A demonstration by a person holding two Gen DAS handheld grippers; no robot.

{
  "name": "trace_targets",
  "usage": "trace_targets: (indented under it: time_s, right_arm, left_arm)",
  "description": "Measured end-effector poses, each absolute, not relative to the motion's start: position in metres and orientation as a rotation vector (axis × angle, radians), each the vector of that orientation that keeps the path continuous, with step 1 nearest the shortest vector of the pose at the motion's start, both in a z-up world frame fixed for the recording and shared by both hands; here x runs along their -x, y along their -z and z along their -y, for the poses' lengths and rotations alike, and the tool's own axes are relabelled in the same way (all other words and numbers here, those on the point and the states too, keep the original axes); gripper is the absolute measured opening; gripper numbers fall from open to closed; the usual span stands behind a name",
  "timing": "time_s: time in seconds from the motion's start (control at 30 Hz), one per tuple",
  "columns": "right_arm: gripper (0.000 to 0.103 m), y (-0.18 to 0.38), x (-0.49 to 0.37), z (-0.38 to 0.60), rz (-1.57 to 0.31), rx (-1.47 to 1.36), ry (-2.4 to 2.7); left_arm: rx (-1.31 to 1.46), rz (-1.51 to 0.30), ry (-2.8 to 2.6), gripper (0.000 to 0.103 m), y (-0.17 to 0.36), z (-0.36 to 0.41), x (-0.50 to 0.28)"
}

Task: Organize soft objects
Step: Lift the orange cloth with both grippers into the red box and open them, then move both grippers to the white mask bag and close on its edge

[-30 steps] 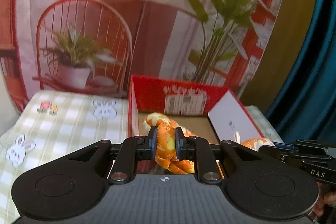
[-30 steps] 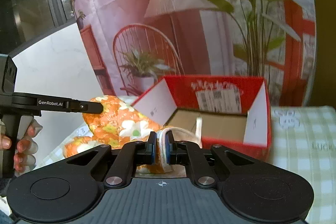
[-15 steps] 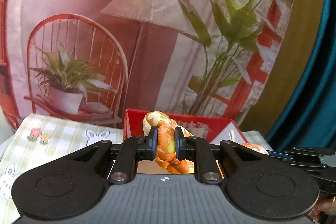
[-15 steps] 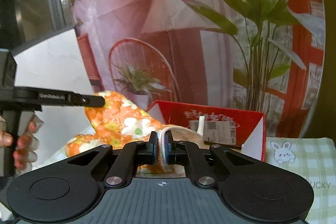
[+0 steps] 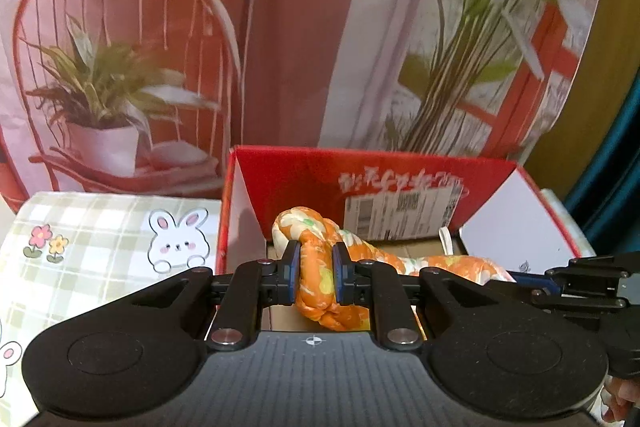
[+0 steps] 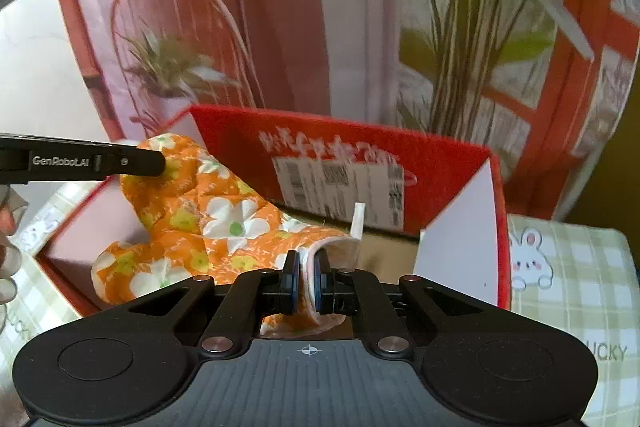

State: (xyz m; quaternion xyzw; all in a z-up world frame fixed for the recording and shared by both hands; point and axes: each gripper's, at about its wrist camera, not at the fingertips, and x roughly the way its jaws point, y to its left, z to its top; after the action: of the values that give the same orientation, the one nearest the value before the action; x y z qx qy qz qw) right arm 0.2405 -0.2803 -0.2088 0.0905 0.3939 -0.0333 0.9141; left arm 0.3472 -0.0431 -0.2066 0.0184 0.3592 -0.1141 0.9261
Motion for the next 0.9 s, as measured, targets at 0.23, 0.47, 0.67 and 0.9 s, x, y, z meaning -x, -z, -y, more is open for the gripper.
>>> trace_targets:
  time_s: [0.23,0.47,0.67,0.9]
  right_arm:
    - [0.013,0.220,-0.241,0.281,-0.862,-0.196,0.110]
    - [0.060,0.206,-0.215,0.281,-0.788,-0.199,0.162]
    - [0.103,0.182,-0.172,0.272,-0.669,-0.206,0.158]
    - [0.103,0.173,-0.127,0.254,-0.612,-0.196,0.209]
  left_arm:
    - [-0.081,-0.768,0.237,0.045,0.208,0.039,-0.345]
    - [-0.105,-0.733,0.240,0.061,0.187,0.032,-0.312]
    - [-0.130,-0.690,0.214,0.081,0.166,0.019,-0.259]
    - [-0.099,-0.712,0.210,0.089,0.163,0.000,-0.207]
